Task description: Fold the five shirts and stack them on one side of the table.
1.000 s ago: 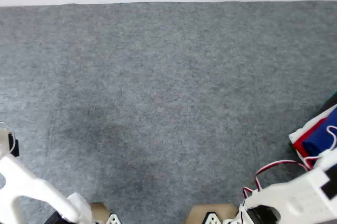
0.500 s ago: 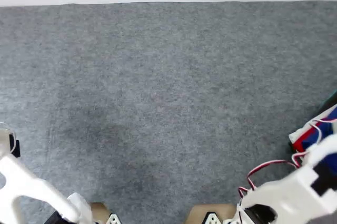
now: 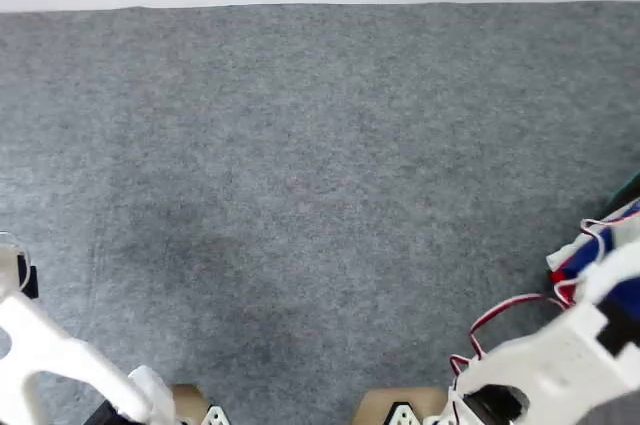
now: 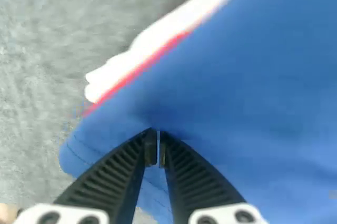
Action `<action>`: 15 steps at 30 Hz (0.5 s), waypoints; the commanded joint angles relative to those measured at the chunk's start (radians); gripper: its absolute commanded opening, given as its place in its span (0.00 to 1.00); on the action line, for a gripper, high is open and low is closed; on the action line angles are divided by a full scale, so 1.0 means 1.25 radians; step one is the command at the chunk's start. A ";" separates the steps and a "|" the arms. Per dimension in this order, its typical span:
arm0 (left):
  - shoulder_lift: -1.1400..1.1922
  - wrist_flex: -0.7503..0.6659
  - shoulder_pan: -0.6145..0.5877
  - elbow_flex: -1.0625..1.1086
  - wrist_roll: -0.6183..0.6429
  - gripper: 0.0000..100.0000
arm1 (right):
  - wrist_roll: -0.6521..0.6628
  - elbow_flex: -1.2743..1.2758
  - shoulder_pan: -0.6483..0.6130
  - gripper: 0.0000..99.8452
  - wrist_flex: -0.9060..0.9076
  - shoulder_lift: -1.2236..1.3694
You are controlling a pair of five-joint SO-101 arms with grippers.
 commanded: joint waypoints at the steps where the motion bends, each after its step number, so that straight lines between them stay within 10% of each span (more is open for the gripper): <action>1: -0.023 0.002 0.007 -0.006 -0.009 0.05 | 0.042 -0.088 0.067 0.01 0.023 -0.104; 15: -0.023 0.002 0.007 -0.003 -0.009 0.05 | 0.122 -0.041 0.213 0.01 -0.008 0.063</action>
